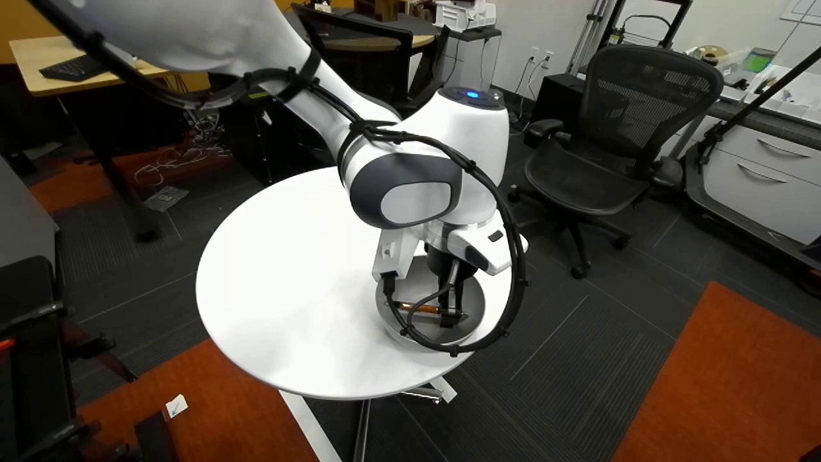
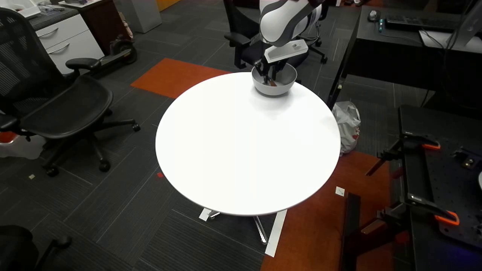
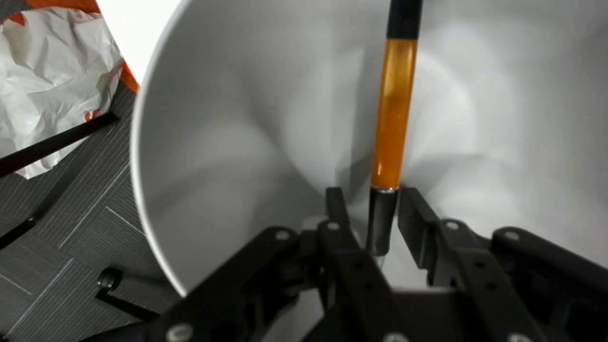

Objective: Put the pen on the table

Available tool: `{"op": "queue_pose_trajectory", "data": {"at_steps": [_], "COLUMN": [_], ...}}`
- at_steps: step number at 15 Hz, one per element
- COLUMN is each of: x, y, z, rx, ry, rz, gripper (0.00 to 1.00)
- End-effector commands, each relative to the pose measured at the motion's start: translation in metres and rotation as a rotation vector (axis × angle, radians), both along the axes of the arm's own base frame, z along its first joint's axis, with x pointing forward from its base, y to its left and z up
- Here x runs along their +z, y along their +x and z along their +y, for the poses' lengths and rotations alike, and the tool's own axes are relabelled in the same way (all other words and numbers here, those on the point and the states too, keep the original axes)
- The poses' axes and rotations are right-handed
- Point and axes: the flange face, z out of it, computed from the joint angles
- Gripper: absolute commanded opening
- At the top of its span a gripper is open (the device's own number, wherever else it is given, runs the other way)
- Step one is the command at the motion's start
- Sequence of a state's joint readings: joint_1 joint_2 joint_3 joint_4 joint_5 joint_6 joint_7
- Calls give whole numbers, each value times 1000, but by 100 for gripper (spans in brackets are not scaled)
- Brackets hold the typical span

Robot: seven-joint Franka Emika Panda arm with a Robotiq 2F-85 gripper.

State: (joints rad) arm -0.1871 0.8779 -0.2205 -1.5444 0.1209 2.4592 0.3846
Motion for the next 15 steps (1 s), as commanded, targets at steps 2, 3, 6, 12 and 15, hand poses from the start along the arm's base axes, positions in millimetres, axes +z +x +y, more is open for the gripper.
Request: {"op": "queue_pose_trajectory", "data": {"at_steps": [2,3,6,12,15], "x": [7,12,29,81,102], "y": [5,4,-1,-10,-19], "z": [-2,-1,3,18,35], "rx": [-35,-36,-50,-39,-41], "ry": [-5,-5,-16,-51,-60], "rz": [0,-9,-42,-134,-176], "gripper": [0,0,3,3,3]}}
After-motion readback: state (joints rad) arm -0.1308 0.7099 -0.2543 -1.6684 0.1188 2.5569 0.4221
